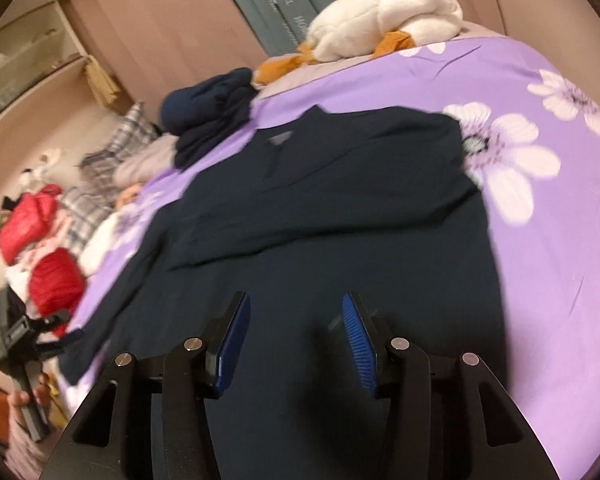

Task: Fold large clothes
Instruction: 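Grasp the other sleeve cuff with the left gripper and lift it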

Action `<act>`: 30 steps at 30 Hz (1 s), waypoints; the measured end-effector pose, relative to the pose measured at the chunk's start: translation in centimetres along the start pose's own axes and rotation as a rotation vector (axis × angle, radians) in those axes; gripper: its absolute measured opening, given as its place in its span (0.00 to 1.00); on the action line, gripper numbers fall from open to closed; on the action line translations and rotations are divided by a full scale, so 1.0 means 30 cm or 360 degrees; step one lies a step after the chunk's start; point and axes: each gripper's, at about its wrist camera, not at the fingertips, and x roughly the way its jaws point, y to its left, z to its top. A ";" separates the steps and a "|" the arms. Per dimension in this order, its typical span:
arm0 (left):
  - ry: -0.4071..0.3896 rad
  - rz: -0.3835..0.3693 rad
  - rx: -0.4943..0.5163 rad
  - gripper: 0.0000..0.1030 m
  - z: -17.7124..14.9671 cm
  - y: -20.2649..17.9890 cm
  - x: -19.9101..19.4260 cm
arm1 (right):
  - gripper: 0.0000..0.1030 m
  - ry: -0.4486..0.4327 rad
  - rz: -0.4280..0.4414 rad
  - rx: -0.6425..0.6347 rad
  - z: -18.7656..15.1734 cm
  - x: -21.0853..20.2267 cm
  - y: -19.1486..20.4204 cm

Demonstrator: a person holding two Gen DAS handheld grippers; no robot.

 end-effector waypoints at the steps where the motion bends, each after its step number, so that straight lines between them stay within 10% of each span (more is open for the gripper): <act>1: -0.0038 0.0020 -0.0058 0.87 -0.008 0.045 -0.047 | 0.51 -0.0003 0.0013 0.0007 -0.017 -0.015 0.012; 8: -0.0206 0.0056 -0.0496 0.87 -0.086 0.380 -0.280 | 0.51 0.0017 0.0125 0.0024 -0.081 -0.039 0.104; 19: -0.0194 -0.0114 -0.0857 0.87 -0.021 0.595 -0.195 | 0.51 0.0064 0.0169 -0.0080 -0.132 -0.081 0.213; 30: -0.0122 -0.0209 -0.0744 0.94 0.064 0.623 -0.113 | 0.51 0.0114 0.0122 -0.0111 -0.139 -0.054 0.251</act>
